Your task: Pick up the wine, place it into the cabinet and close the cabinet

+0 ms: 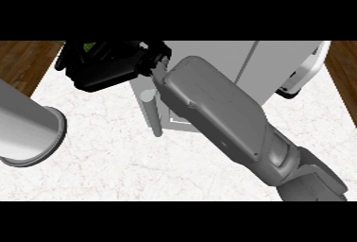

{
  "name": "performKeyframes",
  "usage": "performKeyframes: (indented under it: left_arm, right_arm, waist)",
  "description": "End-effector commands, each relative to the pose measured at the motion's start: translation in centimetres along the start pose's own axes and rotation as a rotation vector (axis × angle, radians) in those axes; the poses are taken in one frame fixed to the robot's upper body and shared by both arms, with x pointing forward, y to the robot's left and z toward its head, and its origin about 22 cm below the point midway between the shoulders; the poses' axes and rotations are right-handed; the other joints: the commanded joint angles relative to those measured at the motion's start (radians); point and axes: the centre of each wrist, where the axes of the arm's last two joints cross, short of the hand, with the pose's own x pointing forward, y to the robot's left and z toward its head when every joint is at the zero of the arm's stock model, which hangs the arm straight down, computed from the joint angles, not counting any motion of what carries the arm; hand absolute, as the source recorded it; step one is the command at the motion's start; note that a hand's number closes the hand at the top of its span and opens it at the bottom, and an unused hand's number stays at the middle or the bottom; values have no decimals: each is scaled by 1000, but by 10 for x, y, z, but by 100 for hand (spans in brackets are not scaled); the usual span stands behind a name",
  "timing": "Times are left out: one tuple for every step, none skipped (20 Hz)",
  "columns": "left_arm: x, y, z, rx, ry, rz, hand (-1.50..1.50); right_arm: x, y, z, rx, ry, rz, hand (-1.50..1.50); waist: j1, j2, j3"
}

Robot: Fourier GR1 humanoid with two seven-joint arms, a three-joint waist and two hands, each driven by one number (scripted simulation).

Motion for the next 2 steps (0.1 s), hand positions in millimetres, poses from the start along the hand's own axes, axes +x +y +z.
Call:
performKeyframes:
  left_arm:
    - [-2, -10, -3, -22, 10, 42, -150]
    - [-5, -11, -4, -10, 25, 36, -150]
  right_arm:
    - [-11, -92, 54, -368, 37, -5, 150]
    - [-10, -86, 49, -354, 53, -5, 150]
  waist:
    - [-56, 60, 38]
    - [-74, 58, 38]
